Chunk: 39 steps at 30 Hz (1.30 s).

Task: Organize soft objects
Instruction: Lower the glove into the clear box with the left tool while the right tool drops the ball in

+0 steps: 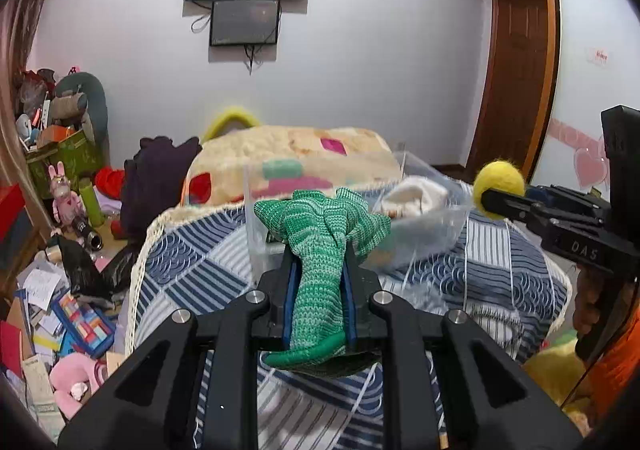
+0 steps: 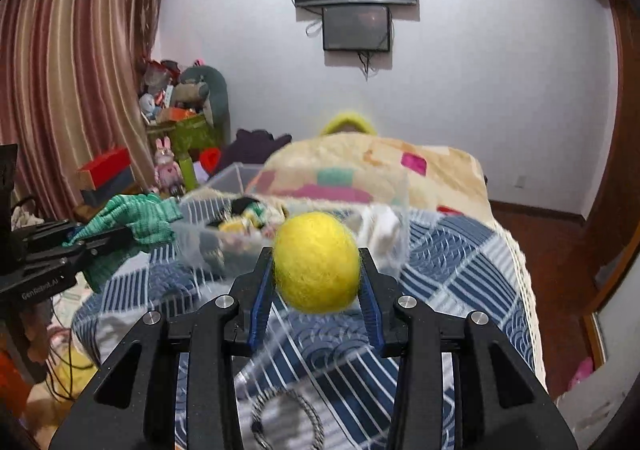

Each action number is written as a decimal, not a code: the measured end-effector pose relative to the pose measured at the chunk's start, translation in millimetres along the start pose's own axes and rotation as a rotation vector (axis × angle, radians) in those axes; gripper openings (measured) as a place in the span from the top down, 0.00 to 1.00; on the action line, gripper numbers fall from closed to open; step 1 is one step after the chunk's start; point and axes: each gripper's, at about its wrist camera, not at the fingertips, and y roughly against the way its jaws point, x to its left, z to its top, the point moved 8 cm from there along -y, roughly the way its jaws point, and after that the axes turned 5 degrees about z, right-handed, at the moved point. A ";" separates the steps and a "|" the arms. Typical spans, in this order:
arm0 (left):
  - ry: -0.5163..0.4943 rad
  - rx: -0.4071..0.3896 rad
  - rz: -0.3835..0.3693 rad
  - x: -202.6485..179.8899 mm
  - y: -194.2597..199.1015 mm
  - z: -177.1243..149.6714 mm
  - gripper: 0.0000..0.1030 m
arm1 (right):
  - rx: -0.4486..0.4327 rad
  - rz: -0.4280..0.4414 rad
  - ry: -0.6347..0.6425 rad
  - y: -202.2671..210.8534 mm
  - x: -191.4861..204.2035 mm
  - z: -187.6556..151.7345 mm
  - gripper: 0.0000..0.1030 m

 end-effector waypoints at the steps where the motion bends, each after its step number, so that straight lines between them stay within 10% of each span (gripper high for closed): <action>1: 0.004 -0.006 -0.001 0.3 -0.8 3.0 0.82 | -0.008 0.005 0.002 -1.1 1.9 4.0 0.65; 17: 0.055 -0.024 -0.009 5.3 -47.5 44.9 0.82 | -0.043 0.005 0.027 -35.1 11.8 45.0 0.65; 39: 0.068 0.103 0.034 6.7 -127.7 25.6 0.81 | 0.141 -0.071 0.006 -91.0 -23.1 8.5 0.65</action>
